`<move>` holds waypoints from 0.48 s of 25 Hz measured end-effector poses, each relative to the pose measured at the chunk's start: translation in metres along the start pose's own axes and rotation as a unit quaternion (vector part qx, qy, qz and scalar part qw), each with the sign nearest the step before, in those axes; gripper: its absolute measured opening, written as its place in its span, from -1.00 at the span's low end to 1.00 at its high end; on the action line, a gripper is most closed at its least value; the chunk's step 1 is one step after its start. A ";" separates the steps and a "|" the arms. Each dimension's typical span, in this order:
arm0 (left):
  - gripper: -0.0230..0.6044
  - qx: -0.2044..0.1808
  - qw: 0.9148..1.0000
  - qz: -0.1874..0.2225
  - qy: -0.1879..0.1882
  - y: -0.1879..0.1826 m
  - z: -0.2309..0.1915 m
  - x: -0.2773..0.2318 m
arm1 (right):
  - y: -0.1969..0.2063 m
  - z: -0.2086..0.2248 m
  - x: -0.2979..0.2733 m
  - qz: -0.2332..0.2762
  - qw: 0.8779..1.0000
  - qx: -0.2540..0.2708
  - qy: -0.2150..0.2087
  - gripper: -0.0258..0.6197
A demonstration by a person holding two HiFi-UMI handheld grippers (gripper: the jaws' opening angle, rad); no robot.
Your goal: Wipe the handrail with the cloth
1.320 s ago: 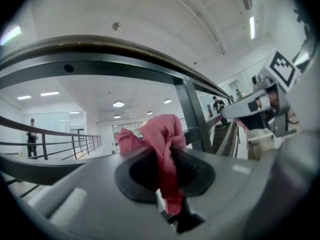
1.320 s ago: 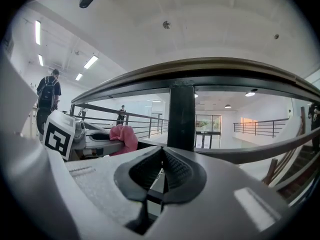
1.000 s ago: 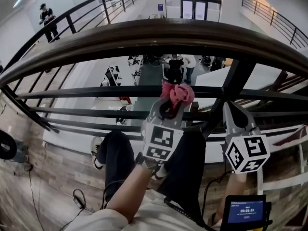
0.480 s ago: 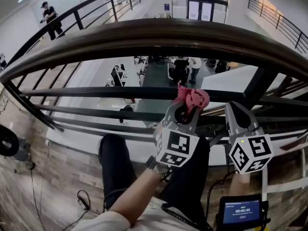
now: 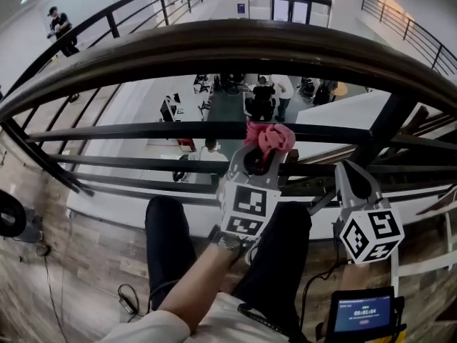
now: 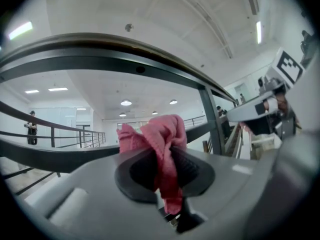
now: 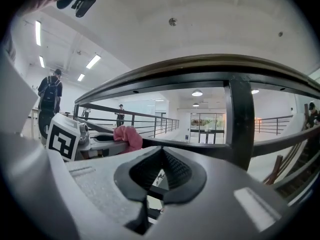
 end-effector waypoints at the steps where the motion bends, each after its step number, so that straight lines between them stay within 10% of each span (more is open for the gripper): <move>1: -0.70 0.003 1.000 0.000 0.001 0.001 -0.004 0.002 | 0.001 -0.003 0.004 -0.001 1.000 -0.002 0.006 -0.91; 12: -0.70 0.017 1.000 0.010 0.016 0.012 -0.049 0.025 | -0.003 -0.042 0.021 -0.010 0.998 -0.009 0.066 -0.91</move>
Point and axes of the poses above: the fingertips, and each gripper's own axes: x backward along the fingers, z to its right, y out of its underside, the point moved 6 cm from there along x, backward along the fingers, and after that the axes turned 7 degrees about x, right-handed, at the moved point
